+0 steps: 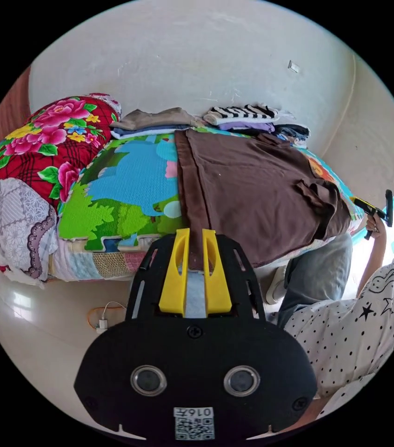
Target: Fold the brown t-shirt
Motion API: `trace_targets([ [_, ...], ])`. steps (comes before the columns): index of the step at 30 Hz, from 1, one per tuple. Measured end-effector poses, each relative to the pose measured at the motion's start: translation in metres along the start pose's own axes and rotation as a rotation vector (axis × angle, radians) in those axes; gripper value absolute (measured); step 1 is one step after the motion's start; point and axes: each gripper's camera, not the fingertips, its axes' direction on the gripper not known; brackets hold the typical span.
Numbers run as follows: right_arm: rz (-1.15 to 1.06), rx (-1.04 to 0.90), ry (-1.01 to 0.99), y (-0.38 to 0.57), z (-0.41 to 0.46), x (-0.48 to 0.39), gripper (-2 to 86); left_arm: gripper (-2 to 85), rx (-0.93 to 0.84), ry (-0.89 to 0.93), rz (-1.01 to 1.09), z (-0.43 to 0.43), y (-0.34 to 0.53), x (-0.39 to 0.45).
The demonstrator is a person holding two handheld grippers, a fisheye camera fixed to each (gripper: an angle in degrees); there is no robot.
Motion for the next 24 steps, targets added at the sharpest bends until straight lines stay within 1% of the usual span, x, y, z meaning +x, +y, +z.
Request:
trace_targets([
  [2,-0.014,0.138,0.045,-0.030,-0.014,0.006,7.6,4.0,0.057,0.017,0.042,0.000,-0.020,0.005],
  [4,-0.077,0.212,0.090,-0.061,-0.015,0.004,8.6,4.0,0.101,0.081,0.096,0.010,-0.047,0.013],
  [6,-0.136,0.250,0.110,-0.101,-0.004,0.003,9.1,4.0,0.121,0.186,0.166,0.039,-0.086,0.032],
  [7,-0.178,0.241,0.108,-0.130,0.012,0.002,9.5,4.0,0.121,0.206,0.183,0.048,-0.096,0.039],
  [9,-0.235,0.173,0.088,-0.176,0.049,0.005,10.2,3.9,0.086,0.276,0.219,0.089,-0.128,0.065],
  [11,-0.243,0.035,0.051,-0.232,0.117,0.017,12.1,3.7,0.051,0.338,0.227,0.120,-0.144,0.085],
  [12,-0.230,-0.002,0.041,-0.244,0.136,0.022,12.6,3.6,0.028,0.387,0.241,0.136,-0.149,0.097],
  [14,-0.127,-0.138,-0.001,-0.280,0.205,0.048,13.7,3.1,0.012,0.443,0.273,0.153,-0.151,0.113],
  [15,-0.108,-0.166,-0.013,-0.286,0.219,0.055,13.7,2.6,0.003,0.455,0.289,0.161,-0.150,0.119],
  [17,-0.035,-0.318,-0.071,-0.304,0.271,0.077,12.7,1.9,-0.017,0.448,0.302,0.171,-0.149,0.122],
  [18,-0.024,-0.365,-0.071,-0.307,0.282,0.081,12.2,1.4,-0.031,0.433,0.304,0.176,-0.147,0.120],
  [20,-0.068,-0.293,0.000,-0.317,0.290,0.081,7.6,0.6,-0.043,0.420,0.299,0.182,-0.145,0.114],
  [21,-0.095,-0.301,-0.019,-0.318,0.294,0.079,5.7,0.0,-0.049,0.424,0.287,0.186,-0.145,0.108],
  [22,-0.131,-0.314,-0.048,-0.321,0.302,0.076,1.9,-0.2,-0.051,0.429,0.280,0.188,-0.145,0.105],
  [24,-0.165,-0.320,-0.037,-0.331,0.308,0.074,0.5,-0.7,-0.041,0.452,0.246,0.190,-0.146,0.092],
])
